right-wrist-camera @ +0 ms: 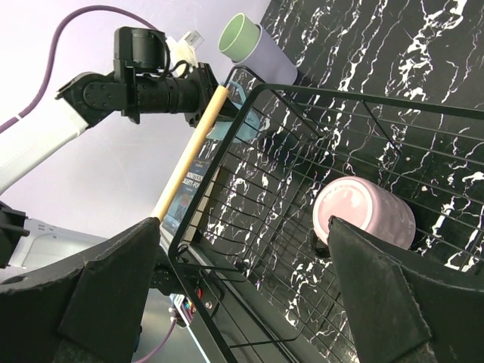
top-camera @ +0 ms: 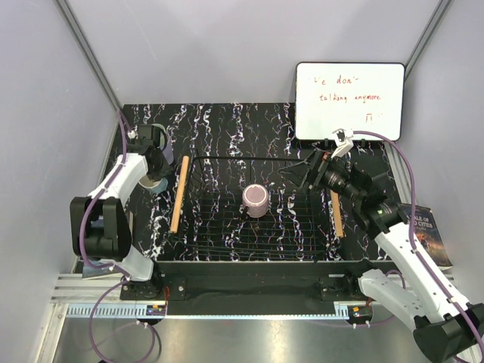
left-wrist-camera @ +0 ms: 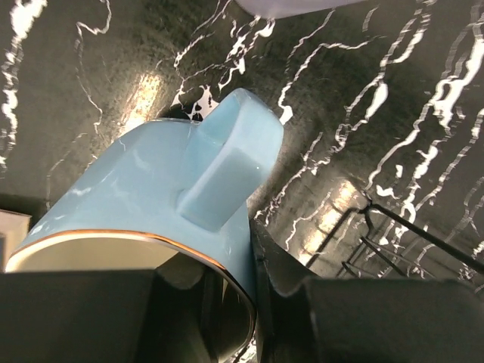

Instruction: Unload the cups from the dish rack

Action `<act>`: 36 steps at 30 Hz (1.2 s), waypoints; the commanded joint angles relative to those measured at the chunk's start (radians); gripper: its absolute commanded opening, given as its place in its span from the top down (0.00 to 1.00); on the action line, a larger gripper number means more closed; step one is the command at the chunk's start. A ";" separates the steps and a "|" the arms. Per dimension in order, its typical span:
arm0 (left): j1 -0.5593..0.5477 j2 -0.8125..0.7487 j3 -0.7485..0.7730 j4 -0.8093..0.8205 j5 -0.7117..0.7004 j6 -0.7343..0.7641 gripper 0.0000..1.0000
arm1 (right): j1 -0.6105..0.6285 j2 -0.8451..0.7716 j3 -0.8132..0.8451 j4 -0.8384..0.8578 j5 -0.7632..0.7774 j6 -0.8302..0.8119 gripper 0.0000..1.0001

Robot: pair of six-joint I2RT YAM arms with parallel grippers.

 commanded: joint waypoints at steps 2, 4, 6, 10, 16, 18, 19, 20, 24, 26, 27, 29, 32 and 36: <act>0.019 0.035 0.011 0.067 0.059 -0.026 1.00 | 0.003 0.012 0.008 0.009 0.017 0.003 0.00; 0.019 0.043 0.014 0.053 0.059 -0.031 1.00 | 0.002 0.010 0.007 0.008 0.020 0.003 0.00; 0.019 0.057 0.028 0.036 0.048 -0.037 1.00 | 0.002 0.013 0.003 0.008 0.026 0.003 0.00; 0.019 0.090 0.057 -0.014 0.045 -0.040 1.00 | 0.002 0.021 -0.003 0.011 0.029 0.006 0.00; 0.019 0.136 0.063 -0.027 0.056 -0.055 1.00 | 0.002 0.015 -0.016 0.015 0.030 0.006 0.00; 0.019 0.136 0.057 -0.027 0.053 -0.059 1.00 | 0.002 0.007 -0.023 0.014 0.032 0.004 0.00; 0.019 0.129 0.054 -0.025 0.051 -0.060 0.98 | 0.003 0.005 -0.023 0.014 0.033 0.003 0.00; 0.019 0.123 0.051 -0.024 0.044 -0.060 0.94 | 0.002 0.007 -0.024 0.012 0.034 0.003 0.00; 0.019 0.069 0.051 -0.027 0.033 -0.045 0.68 | 0.002 0.016 -0.024 0.011 0.032 0.001 0.00; 0.019 0.051 0.057 -0.028 0.031 -0.045 0.53 | 0.002 0.022 -0.024 0.014 0.033 0.001 0.00; 0.019 0.040 0.066 -0.031 0.031 -0.045 0.49 | 0.002 0.027 -0.021 0.014 0.030 0.001 0.00; 0.019 0.015 0.082 -0.041 0.030 -0.045 0.42 | 0.003 0.030 -0.018 0.015 0.032 0.003 0.00; 0.019 -0.012 0.117 -0.059 0.037 -0.045 0.36 | 0.002 0.031 -0.018 0.015 0.032 0.000 0.00; 0.017 -0.066 0.161 -0.076 0.050 -0.052 0.32 | 0.000 0.033 -0.020 0.014 0.029 -0.013 0.00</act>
